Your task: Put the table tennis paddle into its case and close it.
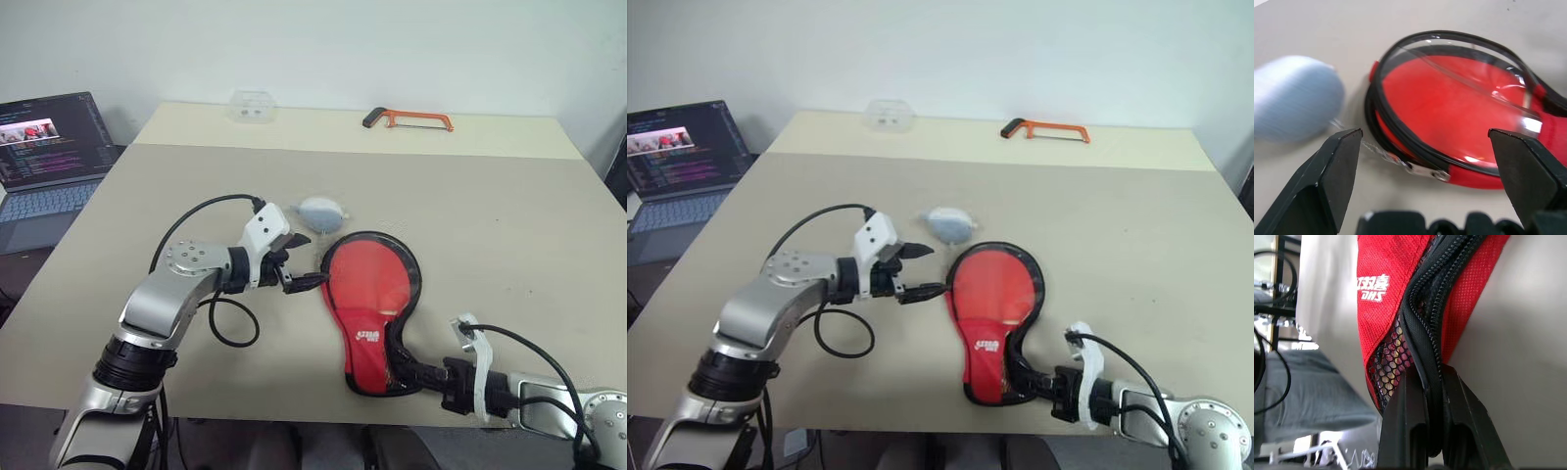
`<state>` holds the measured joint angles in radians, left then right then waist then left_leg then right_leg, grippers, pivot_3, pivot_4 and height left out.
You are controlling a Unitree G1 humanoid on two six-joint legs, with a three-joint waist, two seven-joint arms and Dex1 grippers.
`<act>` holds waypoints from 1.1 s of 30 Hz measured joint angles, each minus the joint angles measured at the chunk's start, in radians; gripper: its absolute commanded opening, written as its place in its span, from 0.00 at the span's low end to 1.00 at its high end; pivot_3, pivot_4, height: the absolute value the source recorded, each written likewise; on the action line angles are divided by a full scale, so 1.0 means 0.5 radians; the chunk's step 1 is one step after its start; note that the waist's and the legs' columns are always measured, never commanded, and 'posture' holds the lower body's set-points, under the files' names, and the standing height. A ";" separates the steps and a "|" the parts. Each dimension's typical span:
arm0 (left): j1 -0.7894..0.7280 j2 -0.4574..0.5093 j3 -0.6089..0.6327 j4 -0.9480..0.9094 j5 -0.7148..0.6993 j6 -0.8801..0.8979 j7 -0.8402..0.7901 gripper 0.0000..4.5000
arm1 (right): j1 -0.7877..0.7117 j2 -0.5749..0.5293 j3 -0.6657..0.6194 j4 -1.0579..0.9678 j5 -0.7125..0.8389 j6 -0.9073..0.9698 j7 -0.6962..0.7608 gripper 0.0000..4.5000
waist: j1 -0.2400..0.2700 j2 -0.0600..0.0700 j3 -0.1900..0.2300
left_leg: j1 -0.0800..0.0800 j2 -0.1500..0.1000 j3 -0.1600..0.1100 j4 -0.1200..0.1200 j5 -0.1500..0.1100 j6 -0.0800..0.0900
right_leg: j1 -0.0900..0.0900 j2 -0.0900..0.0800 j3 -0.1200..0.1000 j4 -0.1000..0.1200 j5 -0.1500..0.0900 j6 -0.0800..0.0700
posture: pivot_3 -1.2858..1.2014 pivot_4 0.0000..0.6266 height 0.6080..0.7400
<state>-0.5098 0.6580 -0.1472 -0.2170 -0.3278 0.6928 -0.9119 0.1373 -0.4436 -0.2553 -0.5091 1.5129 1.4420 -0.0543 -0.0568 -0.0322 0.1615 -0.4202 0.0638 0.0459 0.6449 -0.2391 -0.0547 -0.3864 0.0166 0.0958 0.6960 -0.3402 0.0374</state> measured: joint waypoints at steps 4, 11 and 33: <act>0.010 0.014 0.000 -0.005 -0.001 0.000 -0.006 1.00 | 0.052 -0.129 0.148 -0.003 0.159 -0.161 -0.092 0.01 | 0.000 0.000 0.000 | 0.000 0.000 -0.001 0.000 0.000 0.000 | 0.000 0.000 0.000 0.000 0.000 0.000 | 0.52 0.24 1.00; 0.038 0.032 0.000 -0.020 -0.002 0.000 -0.012 1.00 | 0.098 -0.348 0.405 -0.003 0.396 -0.422 -0.209 0.01 | 0.000 0.000 0.000 | 0.000 0.000 -0.001 0.002 0.000 0.000 | 0.001 0.000 0.000 0.001 0.000 0.000 | 0.52 0.24 1.00; 0.057 0.037 0.001 -0.009 0.001 -0.066 0.012 1.00 | -0.023 -1.406 0.374 -0.199 -0.279 -0.601 1.073 1.00 | 0.034 -0.001 0.001 | 0.001 -0.003 -0.010 0.007 0.001 0.001 | 0.006 -0.001 -0.008 0.001 0.000 0.000 | 0.52 0.24 1.00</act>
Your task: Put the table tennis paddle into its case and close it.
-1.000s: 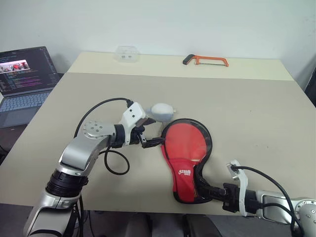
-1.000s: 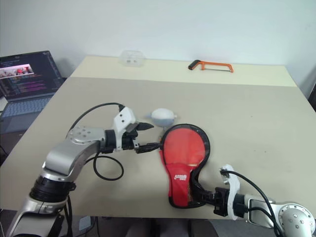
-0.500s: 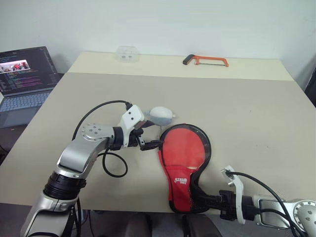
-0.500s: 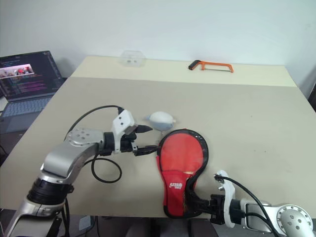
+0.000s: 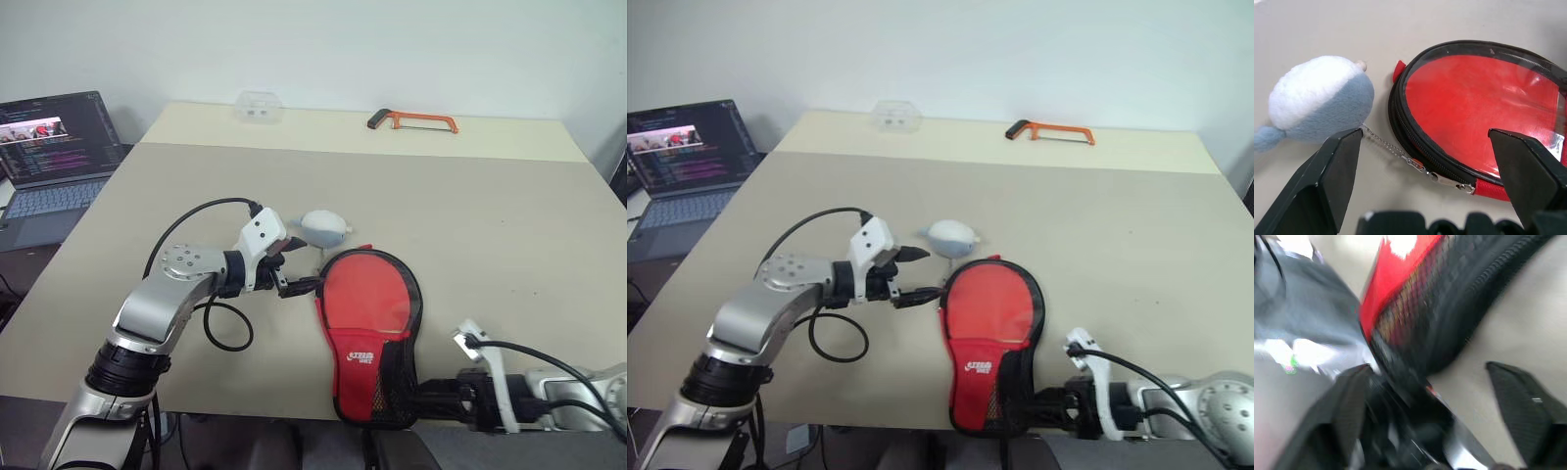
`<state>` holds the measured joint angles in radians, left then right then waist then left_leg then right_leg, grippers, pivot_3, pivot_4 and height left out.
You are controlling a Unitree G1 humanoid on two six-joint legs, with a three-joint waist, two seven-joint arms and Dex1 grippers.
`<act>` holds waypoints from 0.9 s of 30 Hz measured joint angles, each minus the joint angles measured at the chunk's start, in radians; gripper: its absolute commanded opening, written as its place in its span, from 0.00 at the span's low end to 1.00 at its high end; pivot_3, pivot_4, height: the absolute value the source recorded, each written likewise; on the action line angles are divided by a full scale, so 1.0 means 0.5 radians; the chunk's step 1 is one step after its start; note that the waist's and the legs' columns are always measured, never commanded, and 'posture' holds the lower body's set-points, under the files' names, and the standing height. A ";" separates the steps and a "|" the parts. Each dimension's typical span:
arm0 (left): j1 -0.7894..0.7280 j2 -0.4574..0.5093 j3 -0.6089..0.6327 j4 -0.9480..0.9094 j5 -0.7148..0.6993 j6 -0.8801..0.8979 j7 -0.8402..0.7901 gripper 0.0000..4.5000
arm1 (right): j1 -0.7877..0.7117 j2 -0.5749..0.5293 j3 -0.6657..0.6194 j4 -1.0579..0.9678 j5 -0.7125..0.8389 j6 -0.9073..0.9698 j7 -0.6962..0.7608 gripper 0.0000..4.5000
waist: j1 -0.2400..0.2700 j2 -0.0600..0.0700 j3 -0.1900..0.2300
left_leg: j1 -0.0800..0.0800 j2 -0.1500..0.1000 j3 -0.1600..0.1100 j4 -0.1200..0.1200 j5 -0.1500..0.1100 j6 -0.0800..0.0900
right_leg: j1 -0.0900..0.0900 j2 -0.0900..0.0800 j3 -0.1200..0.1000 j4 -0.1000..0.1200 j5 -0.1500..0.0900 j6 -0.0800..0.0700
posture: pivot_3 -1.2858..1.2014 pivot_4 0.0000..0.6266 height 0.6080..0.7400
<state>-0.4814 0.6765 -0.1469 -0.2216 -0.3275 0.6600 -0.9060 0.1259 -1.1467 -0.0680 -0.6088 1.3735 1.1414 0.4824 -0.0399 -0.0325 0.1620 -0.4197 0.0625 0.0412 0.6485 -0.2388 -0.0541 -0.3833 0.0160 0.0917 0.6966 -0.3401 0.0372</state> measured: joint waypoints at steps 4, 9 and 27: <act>-0.050 -0.005 0.032 0.109 -0.001 -0.031 0.004 1.00 | 0.180 -0.415 -0.168 0.092 -0.791 -0.617 0.810 1.00 | 0.014 -0.001 0.001 | 0.005 0.000 -0.004 0.003 0.000 0.000 | 0.007 0.001 -0.005 -0.001 0.000 0.000 | 0.52 0.24 1.00; -0.237 -0.107 0.091 0.276 0.016 -0.070 0.099 1.00 | -0.788 0.092 -0.185 0.315 -0.798 -0.744 0.683 1.00 | -0.014 -0.011 0.015 | 0.008 0.001 -0.014 0.014 0.000 0.000 | 0.016 0.005 -0.008 0.001 0.004 -0.005 | 0.52 0.24 1.00; -0.984 -0.489 -0.131 1.438 0.440 -0.691 0.015 1.00 | -0.960 1.517 0.729 0.780 -1.920 -1.006 -0.138 1.00 | 0.074 -0.013 0.015 | -0.027 -0.001 -0.019 0.032 0.000 0.001 | -0.012 0.000 -0.026 0.015 0.003 -0.004 | 0.52 0.24 1.00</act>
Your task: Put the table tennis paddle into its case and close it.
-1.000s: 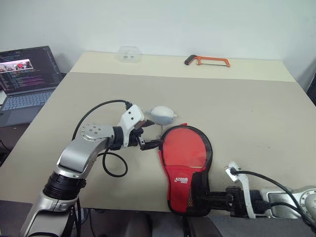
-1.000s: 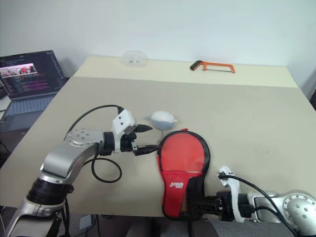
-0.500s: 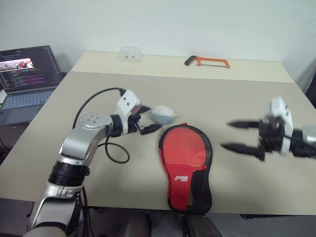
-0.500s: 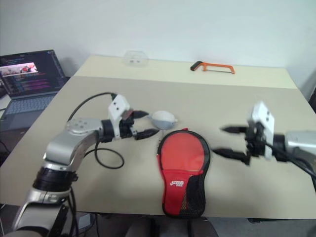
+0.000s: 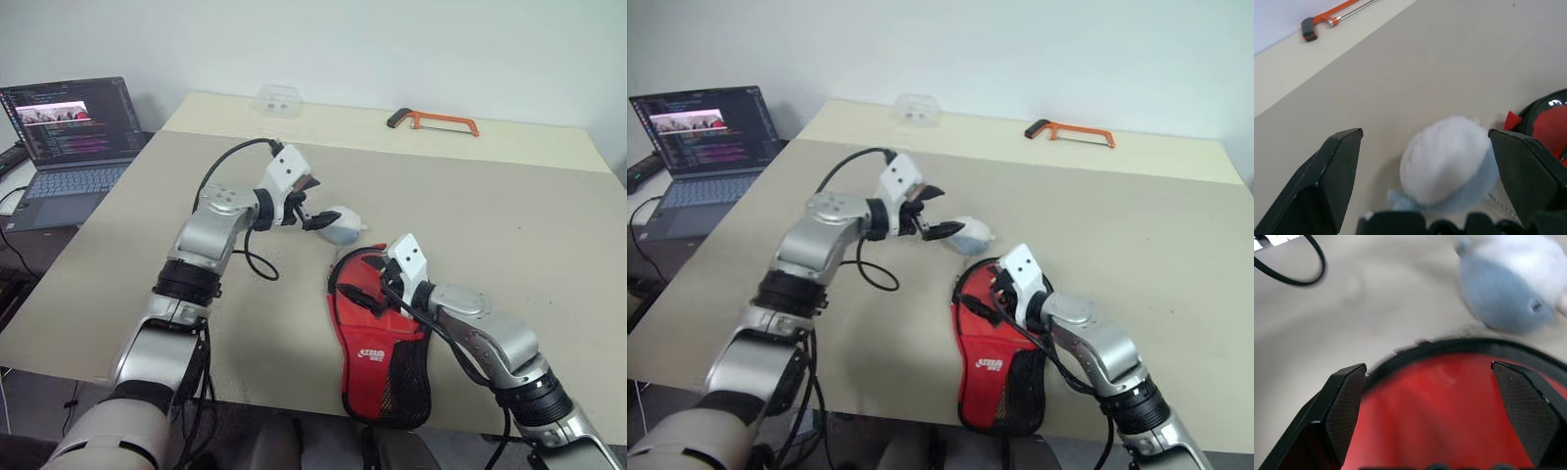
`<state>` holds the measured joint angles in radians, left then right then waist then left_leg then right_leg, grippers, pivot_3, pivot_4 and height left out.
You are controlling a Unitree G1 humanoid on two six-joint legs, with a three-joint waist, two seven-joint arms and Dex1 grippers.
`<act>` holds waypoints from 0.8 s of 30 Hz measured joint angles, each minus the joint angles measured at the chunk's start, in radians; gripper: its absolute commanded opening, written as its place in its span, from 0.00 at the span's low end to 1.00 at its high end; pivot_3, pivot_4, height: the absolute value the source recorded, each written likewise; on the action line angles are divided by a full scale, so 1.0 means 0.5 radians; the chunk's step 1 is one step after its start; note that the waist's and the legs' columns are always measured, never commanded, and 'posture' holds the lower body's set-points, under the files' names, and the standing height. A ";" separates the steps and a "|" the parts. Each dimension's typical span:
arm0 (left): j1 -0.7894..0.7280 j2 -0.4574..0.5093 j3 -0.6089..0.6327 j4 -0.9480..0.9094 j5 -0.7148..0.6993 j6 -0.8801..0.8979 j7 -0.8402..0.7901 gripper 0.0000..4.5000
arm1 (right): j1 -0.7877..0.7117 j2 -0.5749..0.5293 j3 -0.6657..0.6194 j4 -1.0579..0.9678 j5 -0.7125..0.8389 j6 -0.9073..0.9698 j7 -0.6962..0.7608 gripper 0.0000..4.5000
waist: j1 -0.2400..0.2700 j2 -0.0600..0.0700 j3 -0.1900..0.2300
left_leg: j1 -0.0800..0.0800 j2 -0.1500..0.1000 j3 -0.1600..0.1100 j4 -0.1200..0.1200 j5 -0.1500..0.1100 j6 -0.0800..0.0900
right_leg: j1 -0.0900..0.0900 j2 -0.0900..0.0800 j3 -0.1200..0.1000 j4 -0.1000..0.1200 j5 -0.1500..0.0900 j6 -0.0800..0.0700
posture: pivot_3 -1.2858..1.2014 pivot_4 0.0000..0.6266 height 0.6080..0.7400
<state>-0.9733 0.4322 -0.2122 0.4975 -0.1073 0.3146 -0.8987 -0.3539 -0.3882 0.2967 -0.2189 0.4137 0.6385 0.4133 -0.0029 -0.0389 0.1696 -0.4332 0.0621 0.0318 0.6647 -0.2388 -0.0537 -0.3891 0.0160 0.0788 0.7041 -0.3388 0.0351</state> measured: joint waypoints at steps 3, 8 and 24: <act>-0.077 -0.070 -0.030 0.191 0.053 -0.078 -0.033 1.00 | 0.012 0.058 -0.004 0.056 -0.064 -0.037 0.001 1.00 | -0.004 0.000 0.000 | 0.001 0.000 -0.001 0.000 0.000 0.000 | 0.001 0.000 -0.002 0.001 0.000 0.000 | 0.52 0.24 1.00; -0.181 -0.177 -0.125 0.554 0.221 -0.194 -0.014 1.00 | 0.007 0.145 0.000 0.105 -0.168 -0.072 -0.001 1.00 | -0.013 0.001 -0.001 | 0.003 0.000 -0.001 0.001 0.001 0.001 | 0.001 0.001 -0.003 0.007 0.000 0.000 | 0.52 0.24 1.00; -0.411 -0.410 -0.208 1.249 0.541 -0.514 0.225 0.64 | -0.032 0.331 -0.006 0.200 -0.318 -0.053 -0.001 1.00 | -0.055 0.001 -0.004 | 0.022 -0.001 -0.002 0.005 0.003 0.002 | 0.020 0.001 -0.011 0.021 0.000 0.000 | 0.52 0.24 1.00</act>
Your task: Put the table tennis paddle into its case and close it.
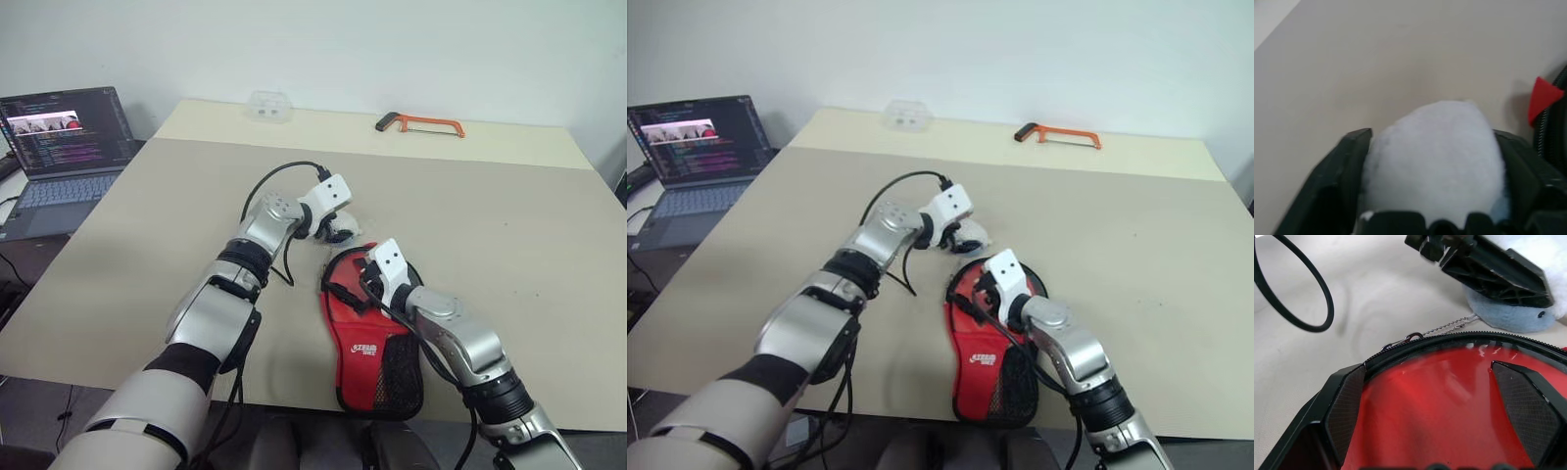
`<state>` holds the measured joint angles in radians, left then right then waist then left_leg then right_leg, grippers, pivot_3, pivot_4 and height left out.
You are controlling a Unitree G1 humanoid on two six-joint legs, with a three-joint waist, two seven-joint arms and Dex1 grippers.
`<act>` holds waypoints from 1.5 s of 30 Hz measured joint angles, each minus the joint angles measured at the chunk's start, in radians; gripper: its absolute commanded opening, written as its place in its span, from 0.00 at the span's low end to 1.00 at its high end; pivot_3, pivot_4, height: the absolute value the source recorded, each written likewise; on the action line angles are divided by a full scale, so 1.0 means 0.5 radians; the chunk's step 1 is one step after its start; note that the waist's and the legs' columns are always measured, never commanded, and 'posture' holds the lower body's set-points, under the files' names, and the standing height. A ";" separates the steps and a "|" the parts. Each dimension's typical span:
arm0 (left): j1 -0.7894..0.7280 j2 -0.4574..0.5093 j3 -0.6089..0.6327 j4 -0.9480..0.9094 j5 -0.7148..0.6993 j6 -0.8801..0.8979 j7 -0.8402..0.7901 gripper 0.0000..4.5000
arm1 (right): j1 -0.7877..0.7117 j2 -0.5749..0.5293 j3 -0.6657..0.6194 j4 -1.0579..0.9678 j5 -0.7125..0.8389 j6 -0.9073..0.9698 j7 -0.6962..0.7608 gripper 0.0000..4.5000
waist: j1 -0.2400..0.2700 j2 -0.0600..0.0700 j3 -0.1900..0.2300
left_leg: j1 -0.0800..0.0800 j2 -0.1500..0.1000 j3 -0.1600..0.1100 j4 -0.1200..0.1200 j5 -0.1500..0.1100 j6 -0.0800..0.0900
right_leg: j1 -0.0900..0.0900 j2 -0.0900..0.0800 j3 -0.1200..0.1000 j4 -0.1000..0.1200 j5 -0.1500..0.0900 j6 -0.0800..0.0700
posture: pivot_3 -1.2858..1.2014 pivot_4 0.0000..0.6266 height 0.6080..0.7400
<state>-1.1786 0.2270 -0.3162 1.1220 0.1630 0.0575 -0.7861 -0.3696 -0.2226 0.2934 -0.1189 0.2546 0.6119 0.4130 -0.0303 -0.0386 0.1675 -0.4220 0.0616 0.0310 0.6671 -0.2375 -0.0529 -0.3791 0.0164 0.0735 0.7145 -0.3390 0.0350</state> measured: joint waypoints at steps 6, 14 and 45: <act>0.004 -0.015 0.030 0.006 0.000 0.066 -0.029 0.23 | -0.001 0.001 -0.030 0.024 -0.022 0.000 -0.001 1.00 | -0.003 0.000 -0.001 | 0.012 0.000 0.000 -0.002 0.000 0.000 | 0.012 0.000 -0.001 -0.002 -0.001 0.000 | 0.52 0.24 1.00; 0.016 -0.023 0.092 -0.007 -0.004 0.100 0.080 0.09 | -0.014 0.013 -0.055 0.046 -0.078 0.004 0.001 1.00 | -0.003 0.000 -0.003 | 0.013 0.000 -0.001 -0.002 0.000 0.000 | 0.012 0.000 0.000 -0.002 -0.001 0.000 | 0.52 0.24 1.00; -0.454 -0.631 -0.170 0.560 0.708 -0.535 1.253 0.08 | -0.019 0.011 0.019 -0.084 -0.177 0.153 0.060 1.00 | 0.003 0.000 0.000 | 0.002 -0.002 0.001 -0.009 0.000 -0.001 | 0.007 -0.001 -0.002 -0.016 -0.001 0.000 | 0.52 0.24 1.00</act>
<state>-1.4057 -0.0887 -0.4013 1.4019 0.5171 -0.2101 -0.1597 -0.3793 -0.2171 0.3032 -0.1610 0.1662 0.6882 0.4428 -0.0288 -0.0387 0.1676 -0.4208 0.0604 0.0313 0.6624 -0.2377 -0.0532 -0.3756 0.0161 0.0723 0.7065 -0.3396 0.0350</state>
